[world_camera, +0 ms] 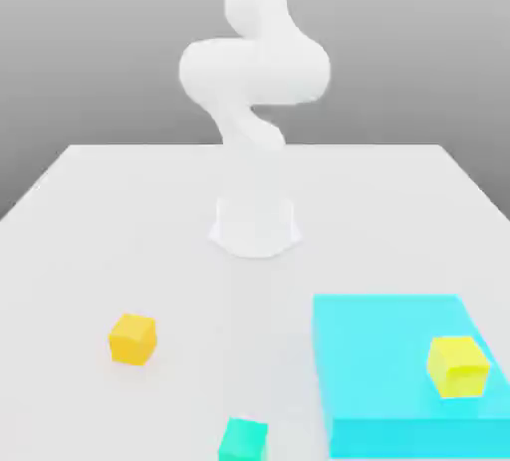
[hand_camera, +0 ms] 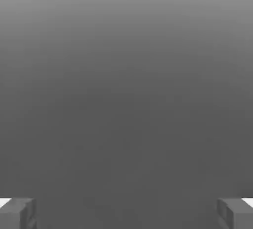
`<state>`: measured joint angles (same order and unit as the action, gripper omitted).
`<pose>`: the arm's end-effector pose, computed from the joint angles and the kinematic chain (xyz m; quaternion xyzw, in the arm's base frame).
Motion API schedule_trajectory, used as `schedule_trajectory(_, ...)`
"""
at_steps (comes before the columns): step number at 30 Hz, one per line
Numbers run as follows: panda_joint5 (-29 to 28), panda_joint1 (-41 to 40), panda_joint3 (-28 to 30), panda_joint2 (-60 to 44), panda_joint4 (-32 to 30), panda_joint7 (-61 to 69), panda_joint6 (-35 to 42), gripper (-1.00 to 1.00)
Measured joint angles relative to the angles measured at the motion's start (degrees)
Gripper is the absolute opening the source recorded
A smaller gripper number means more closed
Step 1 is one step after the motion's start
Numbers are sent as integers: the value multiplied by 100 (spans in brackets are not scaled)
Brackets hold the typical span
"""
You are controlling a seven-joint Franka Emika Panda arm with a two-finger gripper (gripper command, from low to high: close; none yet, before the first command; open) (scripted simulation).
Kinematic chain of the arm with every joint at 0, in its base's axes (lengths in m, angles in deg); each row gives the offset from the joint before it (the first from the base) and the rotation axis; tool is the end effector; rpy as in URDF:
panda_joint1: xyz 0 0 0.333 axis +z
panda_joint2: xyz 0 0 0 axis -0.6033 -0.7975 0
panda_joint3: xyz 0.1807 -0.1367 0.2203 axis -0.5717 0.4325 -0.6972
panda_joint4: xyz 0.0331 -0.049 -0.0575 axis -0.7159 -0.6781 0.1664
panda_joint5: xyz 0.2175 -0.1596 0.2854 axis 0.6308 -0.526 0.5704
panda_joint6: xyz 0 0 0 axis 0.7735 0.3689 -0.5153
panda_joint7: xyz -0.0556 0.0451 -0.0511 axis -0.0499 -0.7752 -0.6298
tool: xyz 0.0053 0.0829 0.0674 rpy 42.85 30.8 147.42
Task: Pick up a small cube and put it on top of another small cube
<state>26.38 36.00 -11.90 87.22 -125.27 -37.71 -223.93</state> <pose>0.3773 -0.0208 0.6613 -0.8572 0.3745 -0.3285 0.1304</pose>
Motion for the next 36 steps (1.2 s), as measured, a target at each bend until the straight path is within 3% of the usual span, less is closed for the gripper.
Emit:
schedule_trajectory(12,-238,-635,1006,-2535,-1700,663,-1758,0)
schedule_trajectory(19,114,-1026,1521,-4062,-2688,1401,-2799,0)
schedule_trajectory(22,706,-1254,1240,-4704,-2709,1884,-3275,0)
schedule_trajectory(26,1346,-1921,424,-5532,-2557,2373,-3933,0)
schedule_trajectory(27,1412,-2076,254,-5706,-2523,2425,-4075,-100)
schedule_trajectory(33,1428,-2157,167,-5792,-2506,2437,-4141,-100)
schedule_trajectory(36,1167,-1951,436,-5430,-2583,2237,-3854,-100)
